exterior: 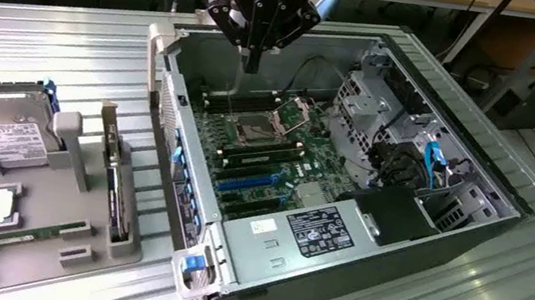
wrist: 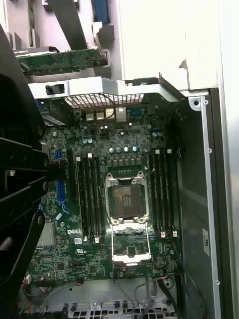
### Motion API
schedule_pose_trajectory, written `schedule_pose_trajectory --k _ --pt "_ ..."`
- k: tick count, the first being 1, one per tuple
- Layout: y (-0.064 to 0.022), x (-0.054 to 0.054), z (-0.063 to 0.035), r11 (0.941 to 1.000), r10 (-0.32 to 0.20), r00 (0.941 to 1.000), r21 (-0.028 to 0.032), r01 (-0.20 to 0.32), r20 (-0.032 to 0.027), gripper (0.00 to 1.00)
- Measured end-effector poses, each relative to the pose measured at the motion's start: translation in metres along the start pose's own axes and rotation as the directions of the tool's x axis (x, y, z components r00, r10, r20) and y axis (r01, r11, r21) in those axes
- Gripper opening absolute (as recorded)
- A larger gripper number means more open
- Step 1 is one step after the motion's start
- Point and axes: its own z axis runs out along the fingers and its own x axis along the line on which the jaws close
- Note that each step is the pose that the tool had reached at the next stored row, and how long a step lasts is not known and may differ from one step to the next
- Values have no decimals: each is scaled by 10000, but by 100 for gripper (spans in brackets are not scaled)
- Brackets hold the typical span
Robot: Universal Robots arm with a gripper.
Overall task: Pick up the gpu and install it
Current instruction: 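Reach for the gpu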
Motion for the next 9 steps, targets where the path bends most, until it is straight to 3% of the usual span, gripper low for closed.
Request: schedule_pose_trajectory --k 9 --pt "0 0 0 10000 0 10000 0 0 0 11"
